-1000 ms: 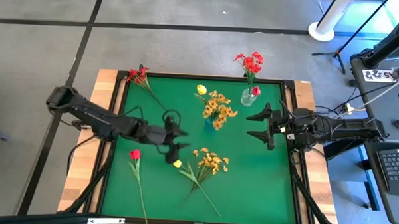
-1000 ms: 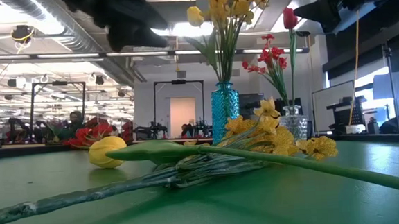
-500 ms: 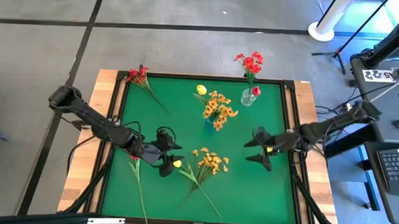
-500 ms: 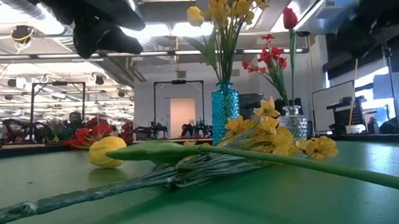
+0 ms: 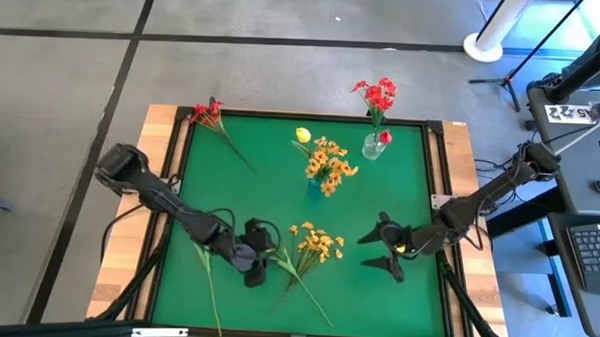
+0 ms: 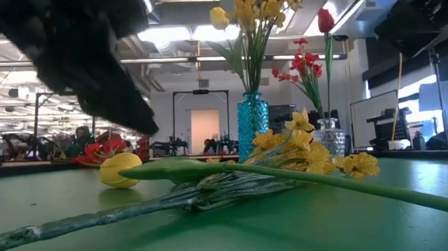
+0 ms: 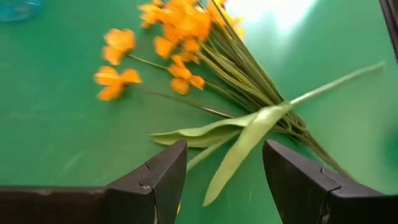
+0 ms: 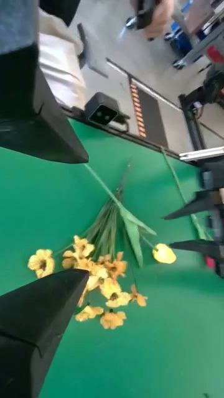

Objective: Sort flowers into vase by color
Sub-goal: Put the yellow flower into the blue crystal vase

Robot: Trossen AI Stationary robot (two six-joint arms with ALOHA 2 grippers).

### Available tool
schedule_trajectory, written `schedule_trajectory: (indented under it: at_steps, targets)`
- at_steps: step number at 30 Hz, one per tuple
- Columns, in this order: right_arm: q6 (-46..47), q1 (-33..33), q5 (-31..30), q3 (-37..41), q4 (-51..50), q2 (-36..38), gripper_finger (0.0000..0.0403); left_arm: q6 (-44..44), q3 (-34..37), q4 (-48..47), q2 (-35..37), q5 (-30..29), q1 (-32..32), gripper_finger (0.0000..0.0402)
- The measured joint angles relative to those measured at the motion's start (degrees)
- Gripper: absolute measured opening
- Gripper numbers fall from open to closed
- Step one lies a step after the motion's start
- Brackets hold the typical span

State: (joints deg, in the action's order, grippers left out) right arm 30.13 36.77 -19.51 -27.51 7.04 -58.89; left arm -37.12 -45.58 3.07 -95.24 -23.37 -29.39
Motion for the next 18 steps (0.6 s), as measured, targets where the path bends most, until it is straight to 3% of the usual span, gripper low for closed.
schedule_trajectory:
  at_steps: [5,13,18]
  targets:
    - [0.05,0.00,-0.67,0.00,-0.02,0.02,0.0291,6.28,-0.02,7.00,-5.84,0.79,0.00,0.0203]
    - [0.06,-0.04,-2.62,0.00,2.51,0.02,0.0291,12.45,-0.19,7.68,-11.17,-1.11,-0.04,0.0199]
    - [-0.33,-0.04,-2.62,0.00,3.36,0.02,0.0291,16.09,-0.15,7.08,-11.24,-6.29,-0.09,0.0154]
